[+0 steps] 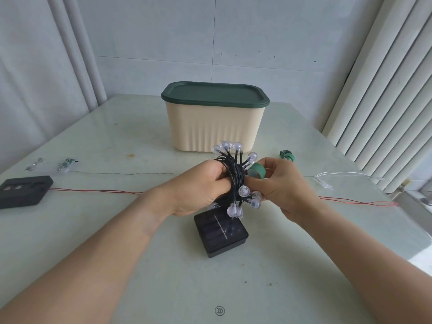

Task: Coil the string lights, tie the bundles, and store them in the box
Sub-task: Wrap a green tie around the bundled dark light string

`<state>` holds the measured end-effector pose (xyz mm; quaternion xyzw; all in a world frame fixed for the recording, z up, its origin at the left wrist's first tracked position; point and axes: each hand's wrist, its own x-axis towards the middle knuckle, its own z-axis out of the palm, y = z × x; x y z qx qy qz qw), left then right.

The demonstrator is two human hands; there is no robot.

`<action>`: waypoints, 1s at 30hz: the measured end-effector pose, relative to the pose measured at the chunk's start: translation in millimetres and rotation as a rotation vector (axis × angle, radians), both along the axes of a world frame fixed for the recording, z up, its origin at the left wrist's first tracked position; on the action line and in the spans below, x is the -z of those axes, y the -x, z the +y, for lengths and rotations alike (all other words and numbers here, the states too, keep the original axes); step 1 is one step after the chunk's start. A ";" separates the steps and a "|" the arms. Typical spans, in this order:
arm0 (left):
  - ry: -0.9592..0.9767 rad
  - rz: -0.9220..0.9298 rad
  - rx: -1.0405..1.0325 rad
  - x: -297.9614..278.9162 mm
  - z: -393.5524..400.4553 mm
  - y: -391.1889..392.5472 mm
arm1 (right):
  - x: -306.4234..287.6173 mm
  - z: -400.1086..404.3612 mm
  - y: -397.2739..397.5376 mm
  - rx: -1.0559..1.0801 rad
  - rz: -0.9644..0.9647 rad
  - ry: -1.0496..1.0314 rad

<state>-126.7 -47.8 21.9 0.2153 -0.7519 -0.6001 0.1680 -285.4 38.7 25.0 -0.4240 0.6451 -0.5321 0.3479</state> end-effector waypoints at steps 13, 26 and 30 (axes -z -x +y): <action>0.024 0.002 -0.062 7.6 -4.6 7.3 | -3.5 1.3 2.0 -0.019 -0.051 0.004; 0.120 0.033 -0.286 5.4 -4.2 7.4 | -14.4 6.0 1.1 -0.299 -0.378 -0.090; 0.122 0.016 -0.237 1.1 1.3 6.5 | -10.6 5.9 -5.8 -0.280 -0.357 -0.069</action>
